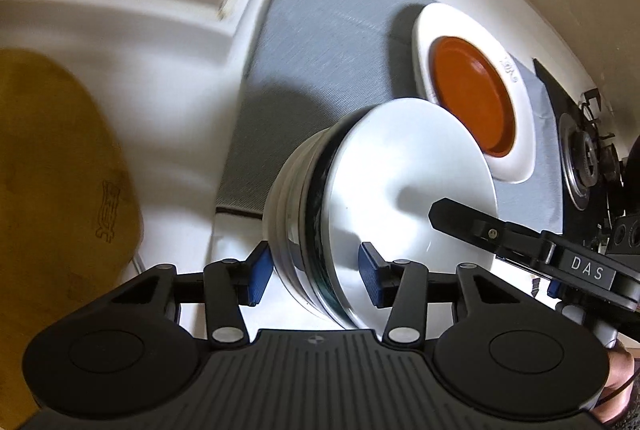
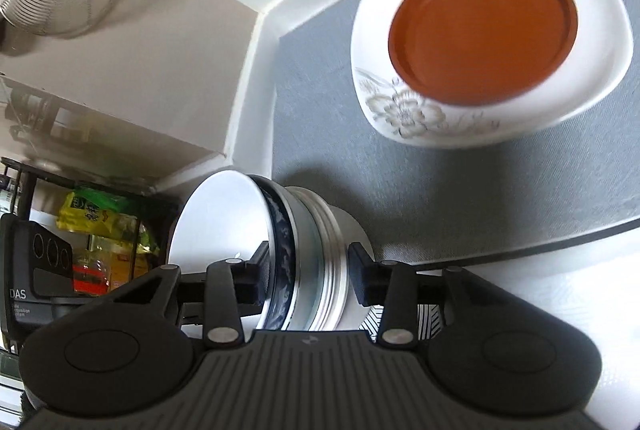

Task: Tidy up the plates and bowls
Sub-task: 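Lower the nested bowls onto the brown plate and open both grippers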

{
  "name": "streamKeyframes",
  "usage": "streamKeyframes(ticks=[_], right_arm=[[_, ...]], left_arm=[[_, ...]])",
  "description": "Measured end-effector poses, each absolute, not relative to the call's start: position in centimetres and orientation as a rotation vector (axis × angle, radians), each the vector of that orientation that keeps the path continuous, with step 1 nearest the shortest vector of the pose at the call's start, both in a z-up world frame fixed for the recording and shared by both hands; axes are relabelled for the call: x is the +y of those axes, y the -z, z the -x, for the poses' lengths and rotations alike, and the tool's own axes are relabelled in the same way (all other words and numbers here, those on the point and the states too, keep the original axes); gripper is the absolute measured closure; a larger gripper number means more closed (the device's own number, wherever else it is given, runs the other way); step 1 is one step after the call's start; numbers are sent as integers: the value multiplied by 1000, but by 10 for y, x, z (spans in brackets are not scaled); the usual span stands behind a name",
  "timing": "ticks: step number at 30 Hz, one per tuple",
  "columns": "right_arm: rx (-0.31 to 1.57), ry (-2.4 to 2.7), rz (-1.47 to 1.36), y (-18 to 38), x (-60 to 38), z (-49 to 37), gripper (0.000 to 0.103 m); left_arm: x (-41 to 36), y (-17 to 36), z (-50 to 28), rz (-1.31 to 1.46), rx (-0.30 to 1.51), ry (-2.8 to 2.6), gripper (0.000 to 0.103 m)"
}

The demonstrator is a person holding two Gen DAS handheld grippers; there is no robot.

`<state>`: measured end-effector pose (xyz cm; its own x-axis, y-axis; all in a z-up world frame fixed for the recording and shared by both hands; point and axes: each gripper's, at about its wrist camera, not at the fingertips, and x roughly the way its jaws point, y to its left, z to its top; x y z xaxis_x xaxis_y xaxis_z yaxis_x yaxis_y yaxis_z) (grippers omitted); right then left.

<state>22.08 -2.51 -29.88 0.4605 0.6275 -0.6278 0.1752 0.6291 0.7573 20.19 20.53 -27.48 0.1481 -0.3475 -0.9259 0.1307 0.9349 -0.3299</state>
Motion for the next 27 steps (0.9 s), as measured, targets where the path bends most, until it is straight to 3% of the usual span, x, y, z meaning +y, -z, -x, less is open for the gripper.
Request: streamKeyframes(ticks=[15,27], right_arm=[[872,-207,-857,235,-128,-255,58],[854,-153,-831,265,-175,-291,58]], left_arm=[[107,216,-255,166,1244,494,53],[54,241,-297,102,1255,520,52]])
